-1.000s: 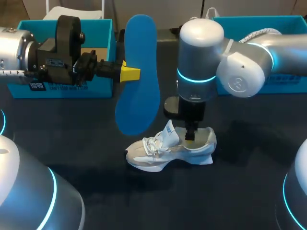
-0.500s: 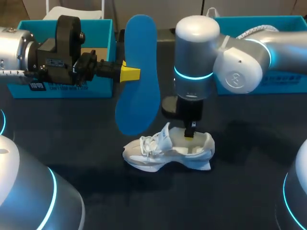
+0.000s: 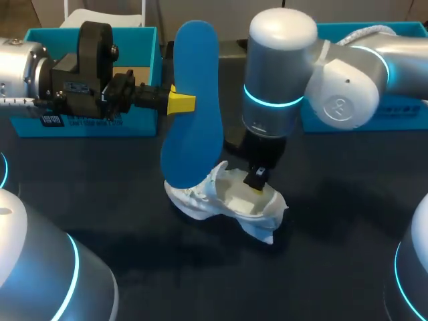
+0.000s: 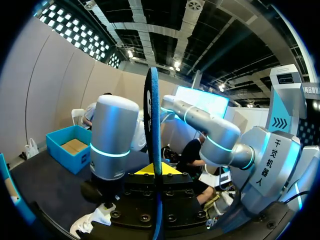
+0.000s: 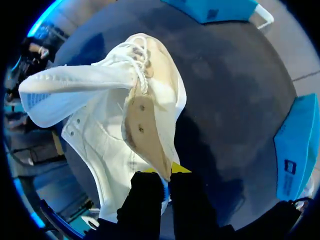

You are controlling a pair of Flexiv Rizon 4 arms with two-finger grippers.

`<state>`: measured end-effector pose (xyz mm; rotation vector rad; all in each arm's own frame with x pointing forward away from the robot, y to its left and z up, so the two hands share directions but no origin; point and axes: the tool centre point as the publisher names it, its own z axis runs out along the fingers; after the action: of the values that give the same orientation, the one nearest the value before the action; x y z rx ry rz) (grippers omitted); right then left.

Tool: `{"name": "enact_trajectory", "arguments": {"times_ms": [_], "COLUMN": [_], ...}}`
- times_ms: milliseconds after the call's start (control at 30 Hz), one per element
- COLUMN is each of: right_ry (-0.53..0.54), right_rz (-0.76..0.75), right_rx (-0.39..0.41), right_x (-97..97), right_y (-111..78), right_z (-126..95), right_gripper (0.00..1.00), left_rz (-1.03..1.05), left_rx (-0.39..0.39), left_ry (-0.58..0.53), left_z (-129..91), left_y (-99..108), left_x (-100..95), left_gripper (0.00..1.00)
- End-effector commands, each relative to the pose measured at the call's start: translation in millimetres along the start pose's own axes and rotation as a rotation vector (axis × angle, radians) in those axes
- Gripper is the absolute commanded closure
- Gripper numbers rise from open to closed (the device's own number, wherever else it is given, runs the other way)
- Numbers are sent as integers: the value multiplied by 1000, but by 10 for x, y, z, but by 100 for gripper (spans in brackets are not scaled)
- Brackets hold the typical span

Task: Take the shoe out of the shoebox, open the shoe tongue, remove and reinsert the insole, then place the shoe into the shoebox

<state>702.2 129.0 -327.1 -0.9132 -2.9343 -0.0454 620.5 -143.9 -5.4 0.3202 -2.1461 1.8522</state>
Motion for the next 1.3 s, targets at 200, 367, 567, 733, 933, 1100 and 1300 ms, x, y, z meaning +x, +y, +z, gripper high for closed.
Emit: {"name": "enact_trajectory", "arguments": {"times_ms": [200,367,567,733,933,1100,1300], "right_ry": [-19,-19,5,67,62,66,91], "right_rz": [194,194,310,488,614,706,739], "right_rx": [-95,-95,-137,-213,-218,-245,-267], "right_x": [98,98,115,190,251,288,252], "right_y": [-116,-116,-143,-121,-75,-61,-25], "right_z": [-155,-155,-136,-68,-30,61,206], "right_gripper": [100,100,100,100,100,100,100], "left_rz": [0,0,0,0,0,0,0], "left_rx": [0,0,0,0,0,0,0], "left_ry": [2,2,2,2,2,2,2], "left_z": [18,18,18,18,18,18,18], "left_y": [-4,-4,-4,-4,-4,-4,-4], "left_x": [-15,-15,-15,-15,-15,-15,-15], "left_gripper": [100,100,100,100,100,100,100]}}
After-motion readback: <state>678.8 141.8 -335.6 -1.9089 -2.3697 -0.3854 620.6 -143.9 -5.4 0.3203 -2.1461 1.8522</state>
